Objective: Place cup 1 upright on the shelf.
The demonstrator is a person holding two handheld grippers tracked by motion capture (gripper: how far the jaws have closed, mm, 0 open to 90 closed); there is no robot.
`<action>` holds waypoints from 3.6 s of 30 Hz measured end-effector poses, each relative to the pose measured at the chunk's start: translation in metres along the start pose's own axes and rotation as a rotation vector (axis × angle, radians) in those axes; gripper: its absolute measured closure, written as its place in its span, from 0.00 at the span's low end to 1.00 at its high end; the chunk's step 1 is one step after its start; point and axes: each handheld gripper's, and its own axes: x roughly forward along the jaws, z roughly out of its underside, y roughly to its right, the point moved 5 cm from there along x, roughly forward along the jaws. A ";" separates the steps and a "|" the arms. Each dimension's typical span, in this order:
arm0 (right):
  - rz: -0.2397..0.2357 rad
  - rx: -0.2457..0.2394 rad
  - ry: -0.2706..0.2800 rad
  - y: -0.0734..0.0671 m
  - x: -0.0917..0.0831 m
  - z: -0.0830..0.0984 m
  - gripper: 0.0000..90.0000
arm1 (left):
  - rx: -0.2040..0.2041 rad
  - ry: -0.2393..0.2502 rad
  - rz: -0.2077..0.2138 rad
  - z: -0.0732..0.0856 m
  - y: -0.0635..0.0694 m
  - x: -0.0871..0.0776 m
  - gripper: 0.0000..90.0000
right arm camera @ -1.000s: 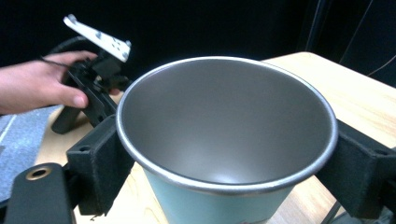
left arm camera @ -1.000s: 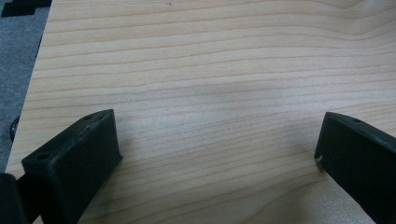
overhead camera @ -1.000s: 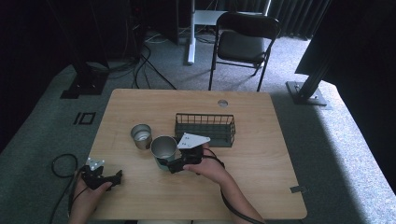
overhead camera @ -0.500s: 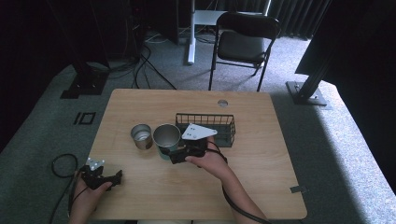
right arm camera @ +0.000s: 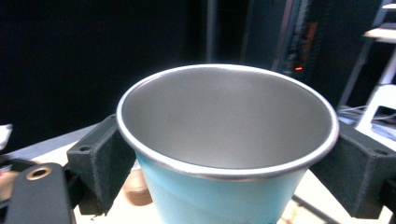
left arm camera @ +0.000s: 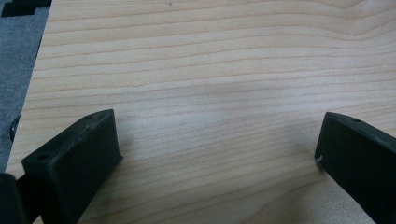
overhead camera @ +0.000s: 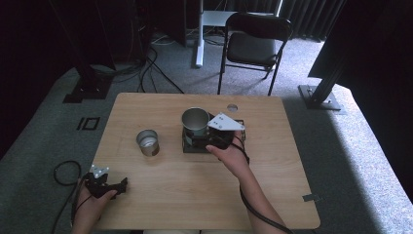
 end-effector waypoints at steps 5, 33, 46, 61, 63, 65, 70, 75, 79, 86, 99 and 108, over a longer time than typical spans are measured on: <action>0.101 -0.017 0.004 0.019 -0.004 -0.002 0.14 | 0.000 0.000 0.000 0.000 0.000 0.000 0.00; 0.514 0.115 -0.048 0.094 -0.010 0.053 0.14 | 0.000 0.000 0.000 0.000 0.000 0.000 0.00; 0.526 0.168 -0.083 0.102 -0.008 0.083 0.13 | 0.002 -0.001 0.000 0.000 0.000 0.000 0.00; 0.524 0.158 -0.088 0.101 -0.008 0.085 0.13 | 0.002 -0.001 0.000 0.000 0.000 0.000 0.00; 0.517 0.155 -0.093 0.101 -0.008 0.085 0.13 | 0.002 -0.001 0.000 0.000 0.000 0.000 0.00; 0.505 0.158 -0.099 0.101 -0.008 0.084 0.13 | 0.002 -0.002 0.000 0.000 0.000 0.000 0.00; 0.487 0.147 -0.104 0.099 -0.011 0.083 0.12 | 0.002 -0.001 0.000 0.000 0.000 0.000 0.00; 0.471 0.141 -0.113 0.099 -0.014 0.082 0.12 | 0.002 -0.001 0.000 0.000 0.000 0.000 0.00; 0.452 0.149 -0.114 0.099 -0.018 0.084 0.12 | 0.002 -0.001 0.000 0.000 0.000 0.000 0.00; 0.448 0.121 -0.110 0.097 -0.023 0.083 0.12 | 0.002 -0.002 0.000 0.000 0.000 0.000 0.00; 0.411 0.098 -0.105 0.090 -0.039 0.085 0.12 | 0.003 -0.002 0.000 0.000 0.000 0.000 0.00; 0.380 0.098 -0.107 0.089 -0.051 0.086 0.12 | 0.002 -0.001 0.000 0.000 0.000 0.000 0.00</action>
